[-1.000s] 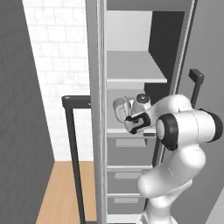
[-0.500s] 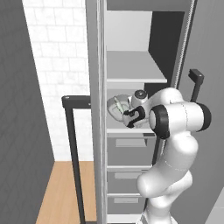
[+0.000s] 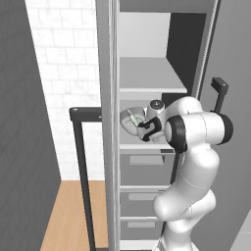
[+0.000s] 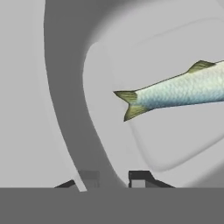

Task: Take the meat container that has the fish and place it on the second highest rack of the freezer. Then take the vegetable container that has the carrot and lemon wedge and place it on the highest rack of the freezer.

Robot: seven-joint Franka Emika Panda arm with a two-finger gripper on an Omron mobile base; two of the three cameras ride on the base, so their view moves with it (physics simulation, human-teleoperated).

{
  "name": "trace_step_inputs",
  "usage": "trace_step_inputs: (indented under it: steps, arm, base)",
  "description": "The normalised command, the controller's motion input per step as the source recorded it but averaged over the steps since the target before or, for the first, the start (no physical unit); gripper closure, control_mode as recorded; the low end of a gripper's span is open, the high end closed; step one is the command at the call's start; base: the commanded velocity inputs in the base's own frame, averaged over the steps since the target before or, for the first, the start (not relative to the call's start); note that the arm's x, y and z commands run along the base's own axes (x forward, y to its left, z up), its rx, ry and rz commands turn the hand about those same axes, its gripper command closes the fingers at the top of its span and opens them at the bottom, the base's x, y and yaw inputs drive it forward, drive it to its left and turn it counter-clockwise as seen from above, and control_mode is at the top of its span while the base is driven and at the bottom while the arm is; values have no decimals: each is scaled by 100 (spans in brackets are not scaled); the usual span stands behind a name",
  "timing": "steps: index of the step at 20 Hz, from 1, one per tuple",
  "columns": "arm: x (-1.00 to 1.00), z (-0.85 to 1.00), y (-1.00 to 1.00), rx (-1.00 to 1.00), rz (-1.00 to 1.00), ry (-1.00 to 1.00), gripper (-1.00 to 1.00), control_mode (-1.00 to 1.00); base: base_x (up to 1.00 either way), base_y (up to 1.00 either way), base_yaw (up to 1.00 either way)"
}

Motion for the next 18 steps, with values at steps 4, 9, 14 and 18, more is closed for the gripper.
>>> trace_step_inputs:
  steps: [4, 9, 14, 18]
  arm:
    - [13, -31, 4, 0, -1, 0, 100, -100]
    - [5, -27, 1, 1, 0, 0, 100, -100]
    - [12, 0, 2, -1, 0, 3, -100, -100]
    - [3, 0, 0, 0, 0, 0, -100, -100]
  base:
    - [0, 0, 0]
    - [0, 0, 0]
    - [0, 0, 0]
    - [0, 0, 0]
